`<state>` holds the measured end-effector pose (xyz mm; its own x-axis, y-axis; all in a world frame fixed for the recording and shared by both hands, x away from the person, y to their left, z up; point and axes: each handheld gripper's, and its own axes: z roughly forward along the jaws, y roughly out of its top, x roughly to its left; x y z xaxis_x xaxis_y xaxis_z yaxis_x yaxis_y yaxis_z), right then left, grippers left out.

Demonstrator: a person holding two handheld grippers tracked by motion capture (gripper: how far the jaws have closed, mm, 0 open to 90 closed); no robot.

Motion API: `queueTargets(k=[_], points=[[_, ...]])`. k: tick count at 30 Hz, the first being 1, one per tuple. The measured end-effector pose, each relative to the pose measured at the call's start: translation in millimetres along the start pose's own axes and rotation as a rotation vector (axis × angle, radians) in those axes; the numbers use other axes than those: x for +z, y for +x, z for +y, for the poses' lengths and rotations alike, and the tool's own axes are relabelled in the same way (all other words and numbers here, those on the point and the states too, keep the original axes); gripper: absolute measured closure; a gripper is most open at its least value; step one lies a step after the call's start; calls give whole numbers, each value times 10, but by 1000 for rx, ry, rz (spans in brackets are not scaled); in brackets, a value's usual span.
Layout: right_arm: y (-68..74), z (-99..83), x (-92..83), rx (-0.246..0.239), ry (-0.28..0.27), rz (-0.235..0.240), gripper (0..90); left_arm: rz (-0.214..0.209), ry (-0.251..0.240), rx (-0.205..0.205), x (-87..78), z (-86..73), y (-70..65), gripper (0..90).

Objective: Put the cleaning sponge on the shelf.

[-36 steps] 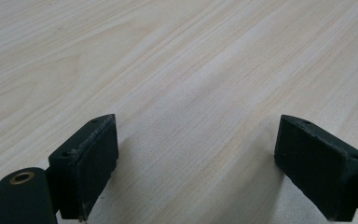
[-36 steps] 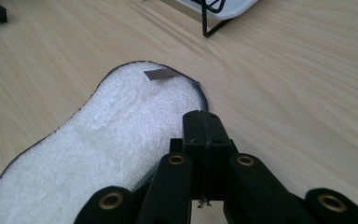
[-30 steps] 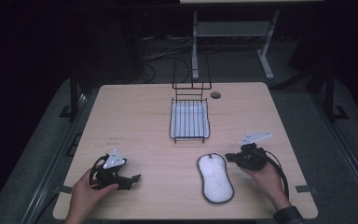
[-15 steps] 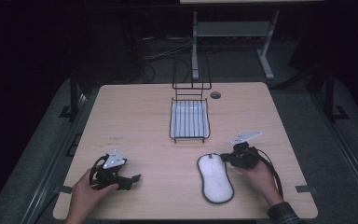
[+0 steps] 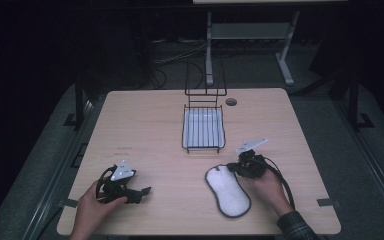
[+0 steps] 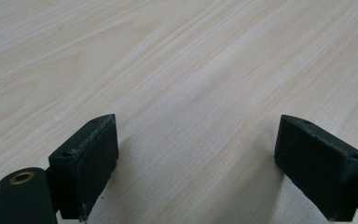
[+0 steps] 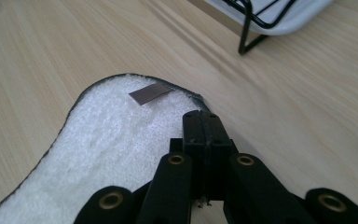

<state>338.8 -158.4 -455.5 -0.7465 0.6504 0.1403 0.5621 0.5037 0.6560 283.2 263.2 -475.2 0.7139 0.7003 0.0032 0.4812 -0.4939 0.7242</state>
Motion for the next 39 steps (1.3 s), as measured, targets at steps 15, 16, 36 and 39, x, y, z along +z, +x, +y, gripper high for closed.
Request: queueTargets(k=[15, 16, 36, 39], points=[[94, 88, 26, -19, -24, 19, 896, 0, 0, 0, 0, 0, 0, 128], [86, 59, -63, -15, -37, 16, 896, 0, 0, 0, 0, 0, 0, 128], [164, -288, -337, 69, -34, 29, 372, 0, 1, 2, 0, -1, 2, 128], [205, -315, -326, 75, -37, 28, 241, 0, 0, 2, 0, -1, 1, 128]])
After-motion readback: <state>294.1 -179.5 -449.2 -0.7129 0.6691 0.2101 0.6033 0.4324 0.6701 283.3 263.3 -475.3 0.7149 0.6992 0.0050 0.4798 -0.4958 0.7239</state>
